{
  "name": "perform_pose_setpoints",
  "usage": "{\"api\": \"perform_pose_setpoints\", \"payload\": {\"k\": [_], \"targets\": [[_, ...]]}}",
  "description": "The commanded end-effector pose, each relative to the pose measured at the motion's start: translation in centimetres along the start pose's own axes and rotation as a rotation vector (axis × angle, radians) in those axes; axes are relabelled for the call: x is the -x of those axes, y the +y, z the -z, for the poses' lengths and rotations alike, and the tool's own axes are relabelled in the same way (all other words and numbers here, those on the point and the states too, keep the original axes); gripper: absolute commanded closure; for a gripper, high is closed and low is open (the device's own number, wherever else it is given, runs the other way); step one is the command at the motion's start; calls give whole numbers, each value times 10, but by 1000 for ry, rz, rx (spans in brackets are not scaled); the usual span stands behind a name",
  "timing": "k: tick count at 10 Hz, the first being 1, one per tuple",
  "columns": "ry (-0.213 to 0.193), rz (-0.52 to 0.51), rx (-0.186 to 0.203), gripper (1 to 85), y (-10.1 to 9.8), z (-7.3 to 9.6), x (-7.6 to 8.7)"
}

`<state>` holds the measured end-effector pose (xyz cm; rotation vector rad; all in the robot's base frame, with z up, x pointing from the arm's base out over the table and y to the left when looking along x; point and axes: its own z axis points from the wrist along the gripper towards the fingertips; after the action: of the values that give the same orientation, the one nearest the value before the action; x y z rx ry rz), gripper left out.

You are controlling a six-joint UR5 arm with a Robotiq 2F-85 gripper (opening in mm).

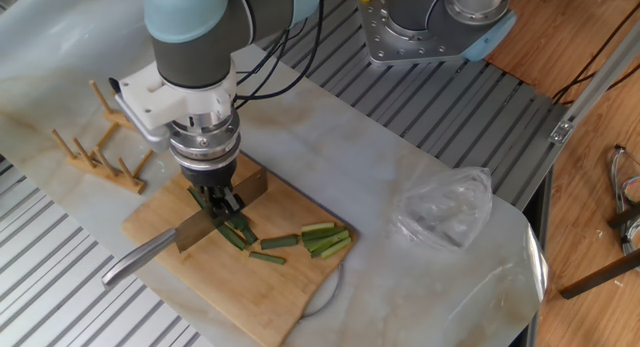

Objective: Chop the green garlic

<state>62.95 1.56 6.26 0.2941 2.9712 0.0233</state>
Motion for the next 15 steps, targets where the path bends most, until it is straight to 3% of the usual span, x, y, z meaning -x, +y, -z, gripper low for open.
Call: {"api": "perform_pose_setpoints", "payload": {"k": [1, 4, 8, 11, 15], "targets": [[-14, -19, -2, 843, 2, -6, 3], [4, -6, -11, 843, -8, 1, 4], [-2, -14, -16, 843, -9, 1, 6], [-31, -30, -26, 843, -3, -11, 8], [-15, -22, -35, 843, -7, -4, 5]]}}
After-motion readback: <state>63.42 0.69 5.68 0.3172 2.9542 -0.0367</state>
